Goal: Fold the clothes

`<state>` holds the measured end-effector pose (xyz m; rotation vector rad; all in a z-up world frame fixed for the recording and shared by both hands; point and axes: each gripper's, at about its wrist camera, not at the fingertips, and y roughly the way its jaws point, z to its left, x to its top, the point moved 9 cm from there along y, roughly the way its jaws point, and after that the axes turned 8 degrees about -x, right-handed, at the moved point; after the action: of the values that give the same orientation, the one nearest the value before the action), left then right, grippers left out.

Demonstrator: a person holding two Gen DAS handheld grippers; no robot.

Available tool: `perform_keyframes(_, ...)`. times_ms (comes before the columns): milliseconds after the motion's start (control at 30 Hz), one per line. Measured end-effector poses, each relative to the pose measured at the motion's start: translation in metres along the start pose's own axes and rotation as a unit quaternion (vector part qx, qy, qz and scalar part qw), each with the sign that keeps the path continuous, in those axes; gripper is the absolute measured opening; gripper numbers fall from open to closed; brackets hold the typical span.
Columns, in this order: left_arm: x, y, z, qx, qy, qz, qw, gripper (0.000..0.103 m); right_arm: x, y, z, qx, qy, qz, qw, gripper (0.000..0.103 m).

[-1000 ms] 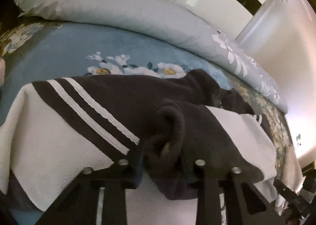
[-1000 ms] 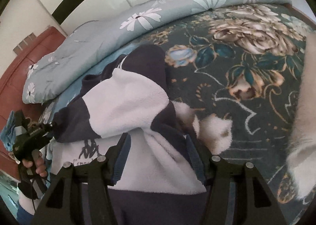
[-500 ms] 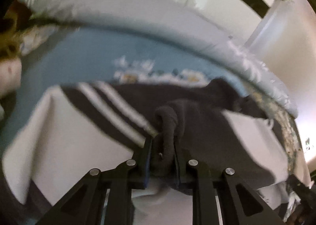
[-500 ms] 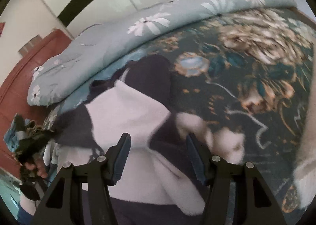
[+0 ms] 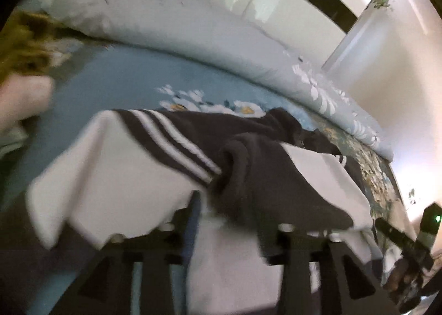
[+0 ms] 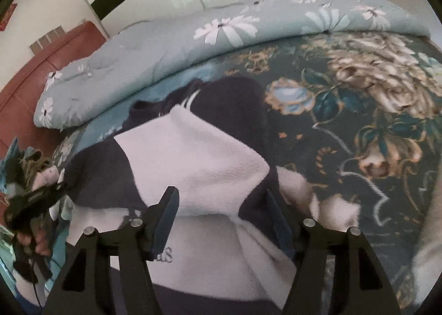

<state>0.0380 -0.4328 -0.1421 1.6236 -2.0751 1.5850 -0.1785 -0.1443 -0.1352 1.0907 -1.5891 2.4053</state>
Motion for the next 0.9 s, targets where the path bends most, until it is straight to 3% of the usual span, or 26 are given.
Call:
perform_keyframes(100, -0.007, -0.041, 0.017, 0.064, 0.039, -0.037, 0.9965, 0.063, -0.004, -0.015, 0.007, -0.003, -0.007, -0.015, 1.0, 0.067)
perform_keyframes(200, -0.016, -0.078, 0.041, 0.137, 0.086, -0.05, 0.9855, 0.065, -0.015, -0.019, 0.022, 0.009, -0.022, -0.006, 1.0, 0.067)
perform_keyframes(267, -0.029, -0.098, 0.061, 0.189, 0.115, -0.046, 0.9741, 0.066, -0.022, -0.019, 0.033, 0.016, -0.036, 0.0, 0.999, 0.067)
perform_keyframes(333, -0.045, -0.111, 0.082, 0.216, 0.128, -0.029, 0.9675, 0.066, -0.03, -0.018, 0.043, 0.017, -0.047, 0.004, 0.999, 0.067)
perform_keyframes(467, -0.067, -0.126, 0.112, 0.238, 0.125, -0.015, 0.963, 0.066, -0.042, -0.011, 0.06, 0.03, -0.047, 0.021, 0.998, 0.067)
perform_keyframes(667, -0.081, -0.114, 0.135, 0.23, 0.109, 0.004, 0.9669, 0.066, -0.057, -0.005, 0.081, 0.053, -0.038, 0.044, 0.997, 0.067)
perform_keyframes(900, -0.09, -0.095, 0.126, 0.251, 0.17, 0.032, 0.9524, 0.068, -0.065, -0.006, 0.085, 0.057, -0.038, 0.053, 0.996, 0.067)
